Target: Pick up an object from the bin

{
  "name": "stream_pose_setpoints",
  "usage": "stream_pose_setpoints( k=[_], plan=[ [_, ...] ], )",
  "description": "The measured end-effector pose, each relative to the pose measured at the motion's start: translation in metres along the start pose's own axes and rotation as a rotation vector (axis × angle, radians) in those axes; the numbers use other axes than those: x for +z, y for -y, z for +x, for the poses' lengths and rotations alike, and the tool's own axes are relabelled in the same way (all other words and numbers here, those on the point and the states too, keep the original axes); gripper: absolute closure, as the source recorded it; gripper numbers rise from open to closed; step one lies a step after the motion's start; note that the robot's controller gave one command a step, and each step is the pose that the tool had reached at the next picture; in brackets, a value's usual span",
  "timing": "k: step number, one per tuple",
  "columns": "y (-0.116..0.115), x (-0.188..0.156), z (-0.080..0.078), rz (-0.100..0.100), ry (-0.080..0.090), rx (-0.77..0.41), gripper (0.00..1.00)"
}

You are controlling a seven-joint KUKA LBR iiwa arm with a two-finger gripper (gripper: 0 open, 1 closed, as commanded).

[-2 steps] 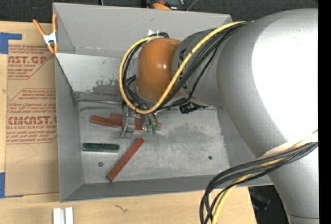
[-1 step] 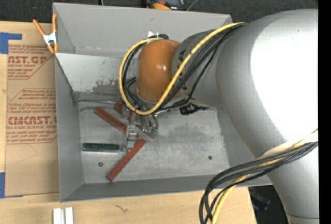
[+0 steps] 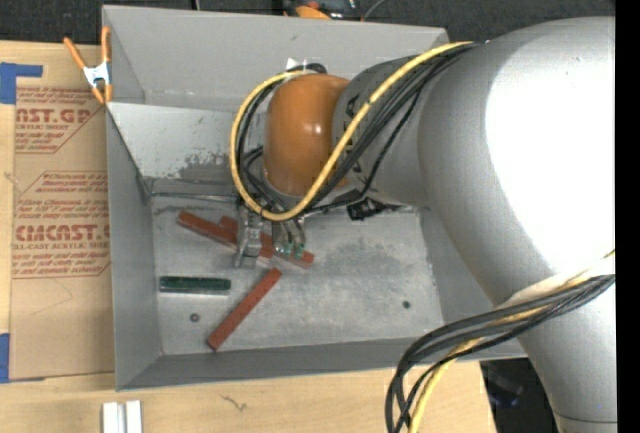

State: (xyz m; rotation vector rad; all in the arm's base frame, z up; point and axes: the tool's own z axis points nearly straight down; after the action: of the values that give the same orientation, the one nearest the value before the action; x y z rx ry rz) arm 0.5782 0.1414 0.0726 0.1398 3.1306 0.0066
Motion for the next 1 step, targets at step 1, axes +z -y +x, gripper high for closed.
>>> stream_pose_setpoints(
  k=[1],
  plan=[
    [0.0216,-0.0044,0.0116,0.003,-0.004,0.002,1.0]
  ],
)
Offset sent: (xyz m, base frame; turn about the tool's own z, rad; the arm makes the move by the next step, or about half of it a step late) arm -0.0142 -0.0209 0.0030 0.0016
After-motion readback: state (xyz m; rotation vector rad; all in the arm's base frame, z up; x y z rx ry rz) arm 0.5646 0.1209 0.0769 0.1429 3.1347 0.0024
